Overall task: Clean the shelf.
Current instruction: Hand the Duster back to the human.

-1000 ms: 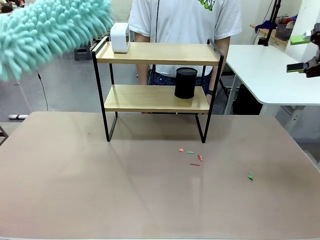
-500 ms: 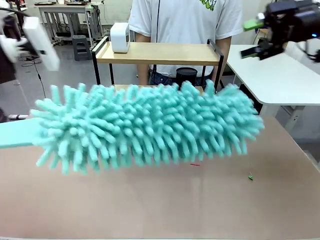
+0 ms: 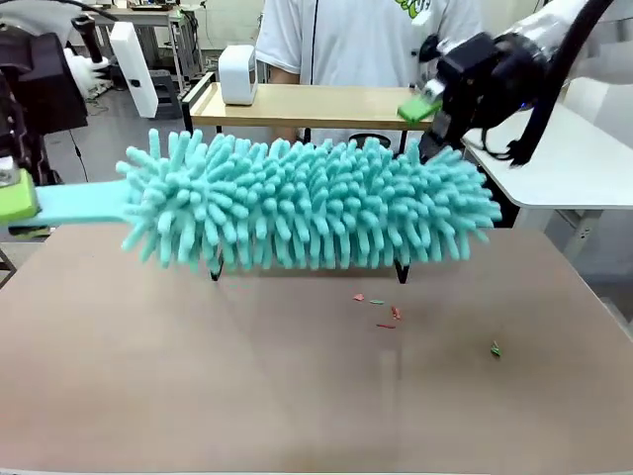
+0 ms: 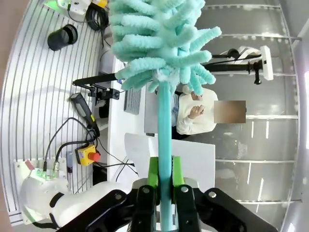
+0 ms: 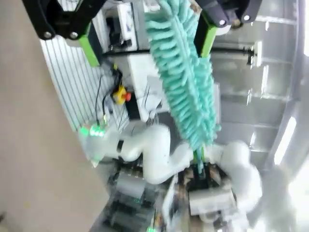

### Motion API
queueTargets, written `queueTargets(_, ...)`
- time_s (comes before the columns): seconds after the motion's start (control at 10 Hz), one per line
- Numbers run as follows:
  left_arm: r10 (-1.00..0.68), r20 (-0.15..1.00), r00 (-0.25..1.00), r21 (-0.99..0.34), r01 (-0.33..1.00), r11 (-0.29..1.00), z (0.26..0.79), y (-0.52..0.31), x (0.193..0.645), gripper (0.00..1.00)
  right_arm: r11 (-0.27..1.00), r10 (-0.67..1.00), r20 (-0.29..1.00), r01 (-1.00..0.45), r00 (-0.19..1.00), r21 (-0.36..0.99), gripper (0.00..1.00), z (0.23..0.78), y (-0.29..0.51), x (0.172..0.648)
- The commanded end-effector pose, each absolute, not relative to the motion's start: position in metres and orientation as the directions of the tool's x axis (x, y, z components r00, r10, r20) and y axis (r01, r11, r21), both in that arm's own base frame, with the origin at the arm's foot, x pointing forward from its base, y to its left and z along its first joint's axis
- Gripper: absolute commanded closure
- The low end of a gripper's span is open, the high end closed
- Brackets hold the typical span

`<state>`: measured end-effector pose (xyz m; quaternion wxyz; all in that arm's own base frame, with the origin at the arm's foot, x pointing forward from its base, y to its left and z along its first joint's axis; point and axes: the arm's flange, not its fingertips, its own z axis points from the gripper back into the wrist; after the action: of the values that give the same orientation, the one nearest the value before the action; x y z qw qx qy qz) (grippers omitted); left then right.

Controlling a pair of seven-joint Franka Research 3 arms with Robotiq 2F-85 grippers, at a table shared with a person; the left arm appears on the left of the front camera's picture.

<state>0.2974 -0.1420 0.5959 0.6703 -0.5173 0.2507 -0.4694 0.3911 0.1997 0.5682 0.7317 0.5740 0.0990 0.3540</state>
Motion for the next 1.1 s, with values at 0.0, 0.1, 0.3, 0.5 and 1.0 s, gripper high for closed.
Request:
queueTargets(0.0, -0.88, 0.176, 0.441, -0.935, 0.356, -0.009, 0.605, -0.135, 0.316, 0.88, 0.065, 0.736, 0.245, -0.427, 0.631, 0.902, 0.0, 0.566, 0.207, 0.382)
queueTargets(0.1, -0.877, 0.174, 0.447, -0.941, 0.338, -0.014, 0.602, -0.135, 0.324, 0.88, 0.043, 0.757, 0.243, -0.418, 0.607, 0.908, 0.0, 0.563, 0.211, 0.373)
queueTargets(0.3, -0.874, 0.158, 0.46, -0.949, 0.316, -0.005, 0.594, -0.135, 0.329, 0.88, 0.027, 0.766, 0.244, -0.408, 0.595, 0.912, 0.0, 0.563, 0.211, 0.365)
queueTargets(0.5, -0.866, 0.16, 0.473, -0.95, 0.311, -0.006, 0.592, -0.135, 0.332, 0.88, 0.033, 0.773, 0.237, -0.41, 0.589, 0.911, 0.0, 0.56, 0.213, 0.361)
queueTargets(1.0, -0.858, 0.161, 0.488, -0.946, 0.325, 0.007, 0.592, -0.137, 0.327, 0.88, 0.008, 0.754, 0.271, -0.421, 0.599, 0.907, 1.0, 0.56, 0.215, 0.362)
